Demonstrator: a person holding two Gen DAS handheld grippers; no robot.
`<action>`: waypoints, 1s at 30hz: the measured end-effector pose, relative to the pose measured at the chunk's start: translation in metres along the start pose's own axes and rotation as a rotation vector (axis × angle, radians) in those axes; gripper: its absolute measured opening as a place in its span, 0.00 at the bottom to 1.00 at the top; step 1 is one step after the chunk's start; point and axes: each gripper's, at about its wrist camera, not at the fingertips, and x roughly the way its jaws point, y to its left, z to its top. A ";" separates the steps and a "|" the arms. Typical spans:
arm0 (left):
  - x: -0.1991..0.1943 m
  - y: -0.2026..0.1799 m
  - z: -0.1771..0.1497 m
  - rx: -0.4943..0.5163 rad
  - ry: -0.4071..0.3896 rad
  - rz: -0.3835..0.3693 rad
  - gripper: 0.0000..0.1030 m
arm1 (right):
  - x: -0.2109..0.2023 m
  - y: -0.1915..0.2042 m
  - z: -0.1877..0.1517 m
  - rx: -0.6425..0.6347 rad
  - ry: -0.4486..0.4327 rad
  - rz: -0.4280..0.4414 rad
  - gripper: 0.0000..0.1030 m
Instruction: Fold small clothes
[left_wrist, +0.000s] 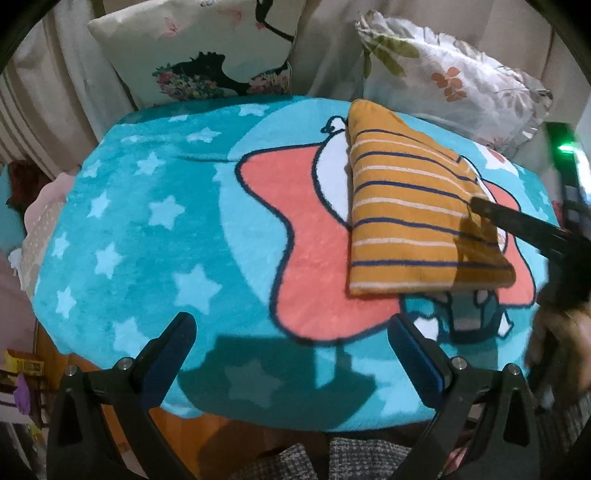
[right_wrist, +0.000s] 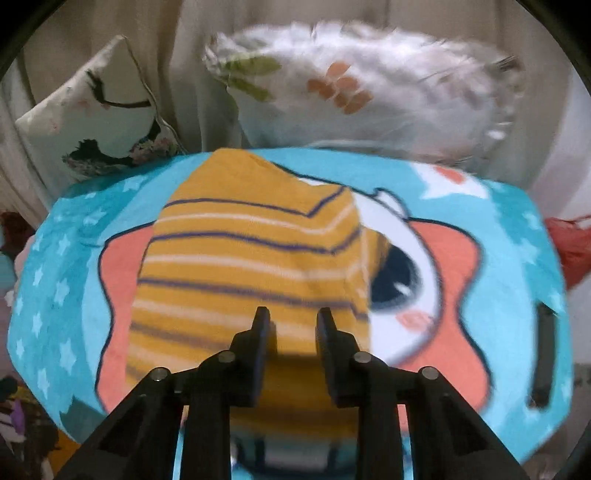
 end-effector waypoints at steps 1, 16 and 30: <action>0.002 -0.002 0.002 -0.004 0.005 0.003 1.00 | 0.017 -0.004 0.005 -0.006 0.032 -0.011 0.24; 0.020 -0.015 0.022 -0.121 0.039 0.077 1.00 | 0.059 0.067 0.071 -0.243 0.074 0.222 0.20; 0.027 -0.022 0.029 -0.146 0.052 0.098 1.00 | 0.097 0.022 0.093 -0.141 0.106 0.197 0.23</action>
